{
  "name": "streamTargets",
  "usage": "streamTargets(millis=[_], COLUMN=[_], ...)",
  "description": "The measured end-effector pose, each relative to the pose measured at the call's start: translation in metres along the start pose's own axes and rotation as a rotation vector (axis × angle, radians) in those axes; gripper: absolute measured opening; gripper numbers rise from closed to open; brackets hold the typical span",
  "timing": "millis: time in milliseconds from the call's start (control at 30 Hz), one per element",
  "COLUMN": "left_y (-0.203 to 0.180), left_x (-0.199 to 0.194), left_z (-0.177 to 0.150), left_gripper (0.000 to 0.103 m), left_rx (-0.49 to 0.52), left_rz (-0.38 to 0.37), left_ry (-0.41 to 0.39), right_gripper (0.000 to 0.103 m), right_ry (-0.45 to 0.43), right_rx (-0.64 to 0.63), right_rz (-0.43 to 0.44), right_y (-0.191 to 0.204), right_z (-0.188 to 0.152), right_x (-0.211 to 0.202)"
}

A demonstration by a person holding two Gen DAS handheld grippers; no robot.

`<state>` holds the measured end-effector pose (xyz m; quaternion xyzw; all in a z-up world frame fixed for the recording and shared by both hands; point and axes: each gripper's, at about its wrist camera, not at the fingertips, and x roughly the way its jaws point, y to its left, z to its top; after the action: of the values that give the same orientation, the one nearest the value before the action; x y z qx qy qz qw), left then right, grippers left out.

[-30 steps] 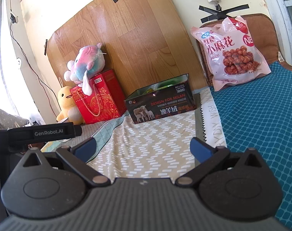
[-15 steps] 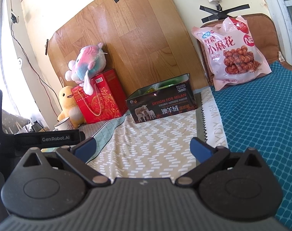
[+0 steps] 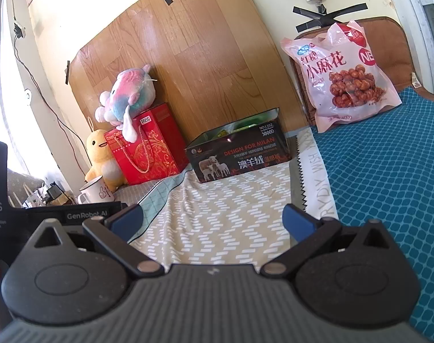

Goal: Organize snacks

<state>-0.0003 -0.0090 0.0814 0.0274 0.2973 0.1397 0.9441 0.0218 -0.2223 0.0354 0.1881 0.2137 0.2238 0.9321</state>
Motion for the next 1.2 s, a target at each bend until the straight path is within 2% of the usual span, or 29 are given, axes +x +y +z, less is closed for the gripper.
streamTargets(millis=[1200], left_y=[-0.0050], left_x=[0.0065], left_z=[-0.0038], left_gripper=[0.103], left_rx=[0.050], left_rz=[0.028], left_ry=[0.010], right_gripper=[0.103], right_ry=[-0.016], right_rx=[0.014], right_rz=[0.000], right_y=[-0.0029], right_z=[0.0020], right_x=[-0.0026])
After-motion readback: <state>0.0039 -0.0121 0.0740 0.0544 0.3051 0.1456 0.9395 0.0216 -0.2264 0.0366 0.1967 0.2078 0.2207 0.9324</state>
